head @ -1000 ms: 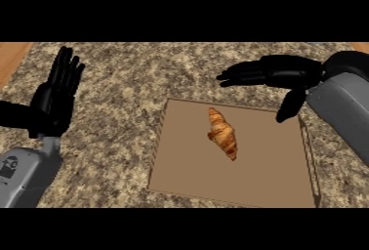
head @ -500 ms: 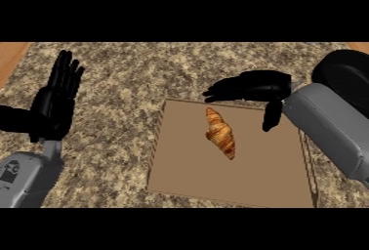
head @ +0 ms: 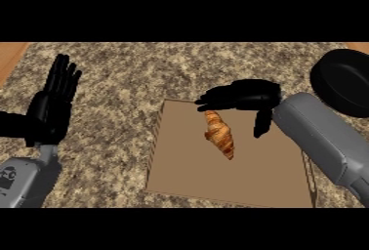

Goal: Pick the croissant from the tray and place it in the pot

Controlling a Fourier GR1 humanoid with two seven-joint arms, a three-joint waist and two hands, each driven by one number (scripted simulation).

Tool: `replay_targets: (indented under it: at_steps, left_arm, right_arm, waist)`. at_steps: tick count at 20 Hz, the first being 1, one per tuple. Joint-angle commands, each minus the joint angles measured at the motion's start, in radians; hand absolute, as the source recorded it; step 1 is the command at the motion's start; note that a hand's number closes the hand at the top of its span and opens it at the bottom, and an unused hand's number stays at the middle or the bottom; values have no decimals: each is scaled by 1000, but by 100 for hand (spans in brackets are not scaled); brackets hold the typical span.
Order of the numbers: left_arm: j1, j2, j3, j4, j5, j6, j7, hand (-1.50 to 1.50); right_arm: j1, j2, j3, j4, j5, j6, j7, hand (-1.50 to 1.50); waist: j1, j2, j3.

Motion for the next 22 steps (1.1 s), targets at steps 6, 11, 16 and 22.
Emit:
replay_targets:
  at_steps: [6, 11, 16, 22]
  left_arm:
    - [-28, -36, 49, 60, -38, -50, -19, 0]
    - [-19, -47, 70, 31, -45, -69, 8, 0]
    - [19, -3, 124, -36, -32, -117, 63, 0]
    - [-19, -97, 76, 17, -103, -60, 26, 0]
  right_arm:
    - [38, 124, -34, 77, 146, -31, 47, -150]
    - [24, 198, -65, 168, 206, -56, 4, -150]
    - [83, 212, -81, 133, 263, -83, -15, -150]
    - [102, 256, -58, 160, 317, -105, -100, 150]
  waist:
    - [1, 3, 0]
    - [4, 3, 0]
    - [0, 0, 0]
    - [-5, 2, 0]
